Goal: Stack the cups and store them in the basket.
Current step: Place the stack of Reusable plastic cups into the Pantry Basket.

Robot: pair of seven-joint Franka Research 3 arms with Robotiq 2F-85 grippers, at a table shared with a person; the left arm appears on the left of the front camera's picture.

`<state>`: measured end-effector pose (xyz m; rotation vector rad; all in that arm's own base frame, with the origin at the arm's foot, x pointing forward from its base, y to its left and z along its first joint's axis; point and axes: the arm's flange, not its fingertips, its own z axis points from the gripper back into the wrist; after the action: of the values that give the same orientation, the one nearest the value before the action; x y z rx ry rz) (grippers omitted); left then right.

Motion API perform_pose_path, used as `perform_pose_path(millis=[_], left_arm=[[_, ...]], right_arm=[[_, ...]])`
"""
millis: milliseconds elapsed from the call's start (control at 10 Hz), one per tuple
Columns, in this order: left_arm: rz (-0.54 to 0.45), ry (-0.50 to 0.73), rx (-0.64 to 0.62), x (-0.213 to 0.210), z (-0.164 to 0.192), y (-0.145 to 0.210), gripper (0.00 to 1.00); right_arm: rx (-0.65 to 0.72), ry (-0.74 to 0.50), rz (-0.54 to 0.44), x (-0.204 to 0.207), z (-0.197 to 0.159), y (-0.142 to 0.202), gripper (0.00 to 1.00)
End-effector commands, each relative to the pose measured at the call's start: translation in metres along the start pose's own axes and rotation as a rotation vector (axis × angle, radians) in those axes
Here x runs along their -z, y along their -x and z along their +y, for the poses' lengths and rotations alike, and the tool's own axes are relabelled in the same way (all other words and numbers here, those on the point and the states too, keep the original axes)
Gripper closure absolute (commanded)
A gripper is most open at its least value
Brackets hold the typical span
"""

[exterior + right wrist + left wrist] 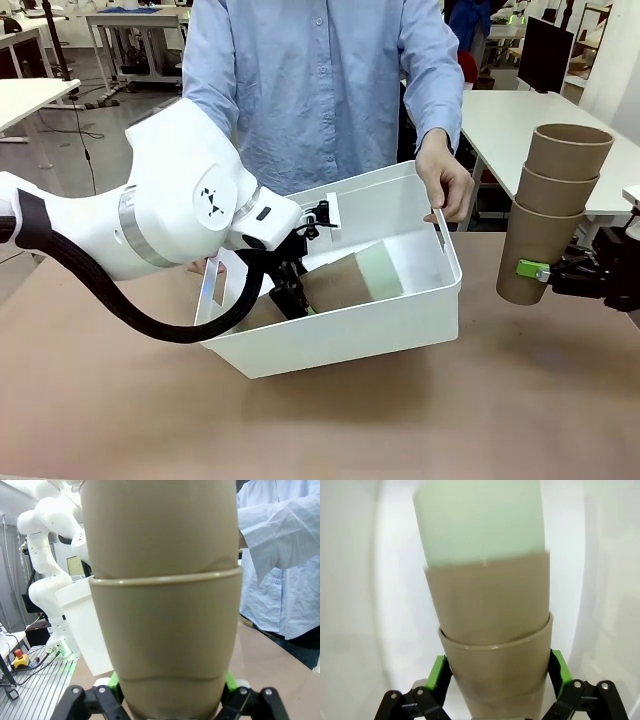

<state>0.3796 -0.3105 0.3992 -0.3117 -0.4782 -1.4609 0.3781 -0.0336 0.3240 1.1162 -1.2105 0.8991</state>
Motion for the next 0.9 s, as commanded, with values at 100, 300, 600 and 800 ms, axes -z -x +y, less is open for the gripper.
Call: perform_pose_path(millis=[100, 300, 600, 800], left_arm=[[-0.007, 0.041, -0.017, -0.047, 0.008, -0.002, 0.00], [-0.088, 0.117, -0.045, -0.102, 0.020, 0.008, 0.00], [-0.236, 0.125, -0.035, -0.196, 0.038, 0.048, 0.00], [-0.329, 0.088, -0.052, -0.249, 0.052, 0.099, 0.00]], right_arm=[[-0.008, 0.007, -0.009, 0.003, 0.000, -0.006, 0.16], [-0.008, 0.007, -0.009, 0.003, 0.000, -0.006, 0.16], [-0.008, 0.007, -0.009, 0.003, 0.000, -0.006, 0.16], [-0.008, 0.007, -0.009, 0.003, 0.000, -0.006, 0.16]])
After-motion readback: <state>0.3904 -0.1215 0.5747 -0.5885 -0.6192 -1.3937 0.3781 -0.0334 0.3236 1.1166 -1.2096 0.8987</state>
